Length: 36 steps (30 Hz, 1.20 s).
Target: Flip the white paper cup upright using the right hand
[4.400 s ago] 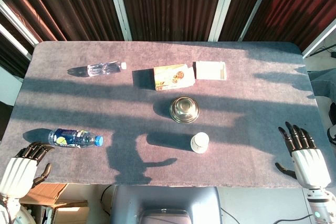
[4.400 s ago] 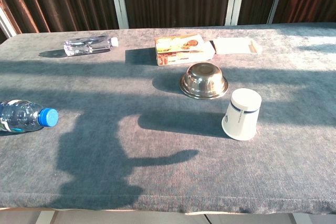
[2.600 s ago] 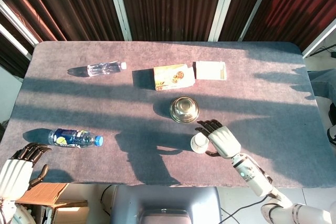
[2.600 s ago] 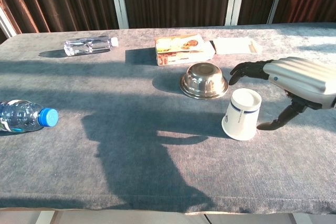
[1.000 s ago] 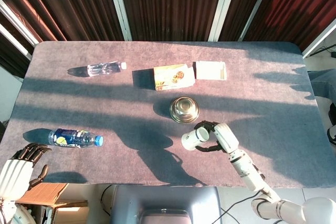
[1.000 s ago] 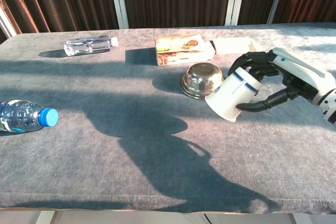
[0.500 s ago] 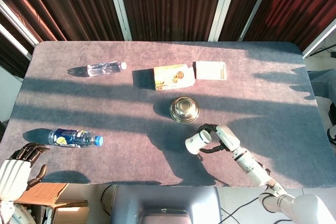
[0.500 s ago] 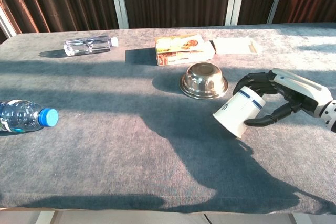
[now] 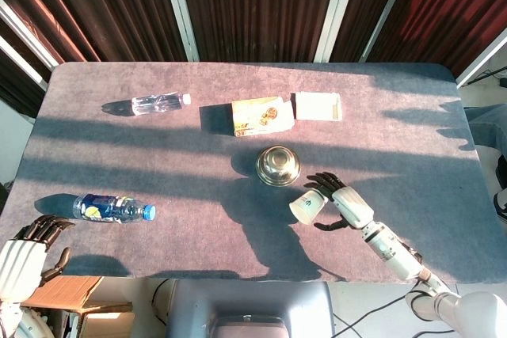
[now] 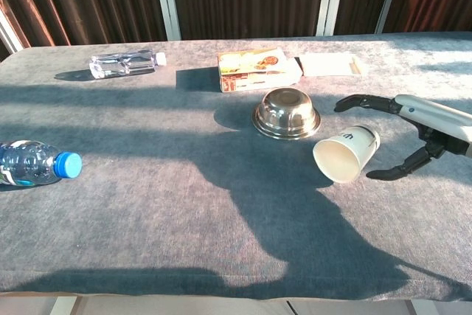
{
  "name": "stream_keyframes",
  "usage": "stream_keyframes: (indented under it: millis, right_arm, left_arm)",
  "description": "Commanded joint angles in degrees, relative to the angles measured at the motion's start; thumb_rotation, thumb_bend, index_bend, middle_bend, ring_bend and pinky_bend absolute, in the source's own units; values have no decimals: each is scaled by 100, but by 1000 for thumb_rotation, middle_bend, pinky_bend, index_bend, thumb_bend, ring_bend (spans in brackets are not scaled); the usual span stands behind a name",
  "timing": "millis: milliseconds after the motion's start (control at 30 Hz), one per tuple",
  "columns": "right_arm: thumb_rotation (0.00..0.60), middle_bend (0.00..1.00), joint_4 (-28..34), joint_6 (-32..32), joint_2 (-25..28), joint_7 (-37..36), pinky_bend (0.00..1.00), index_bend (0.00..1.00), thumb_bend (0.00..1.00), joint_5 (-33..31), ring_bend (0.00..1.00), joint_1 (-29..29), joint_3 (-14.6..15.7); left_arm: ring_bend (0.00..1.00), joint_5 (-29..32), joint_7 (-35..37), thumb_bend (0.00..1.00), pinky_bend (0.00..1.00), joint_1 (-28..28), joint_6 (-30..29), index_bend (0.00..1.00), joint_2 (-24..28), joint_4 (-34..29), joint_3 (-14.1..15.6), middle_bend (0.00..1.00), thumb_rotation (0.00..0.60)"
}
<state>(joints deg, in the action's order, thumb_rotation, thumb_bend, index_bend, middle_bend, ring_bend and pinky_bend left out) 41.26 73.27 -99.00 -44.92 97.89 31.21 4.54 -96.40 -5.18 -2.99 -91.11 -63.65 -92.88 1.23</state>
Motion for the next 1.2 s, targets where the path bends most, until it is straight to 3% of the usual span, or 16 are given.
stream_keyframes:
  millis: [33,300,500,700,1200]
  right_arm:
    - [600,135,551,-117,344,845,74,200,246,43,31,93,16]
    - [600,130,1539,-633,610,2183,67,205,207,-122,22,386,-195]
    - [600,195,2024,-1116,641,3420,130,310,208,-248,81,573,-277]
    - [600,206,2419,-1383,680,4669,149,348,208,-543,97,561,-401]
    - [600,241,2696,-1528,759,5368,192,381,207,-904,138,476,-499]
  left_arm:
    - [210,-1,-8,420,396,-1,6,337,-1,-5,3,286,600]
    - [210,-8,0,420,396,-5,14,336,-4,9,6,285,600]
    - [210,-10,30,419,396,3,-5,337,8,9,5,285,600]
    - [210,-11,61,420,396,15,-27,337,18,17,6,285,600]
    - [210,-14,-20,420,396,-4,58,337,20,-15,34,286,600]
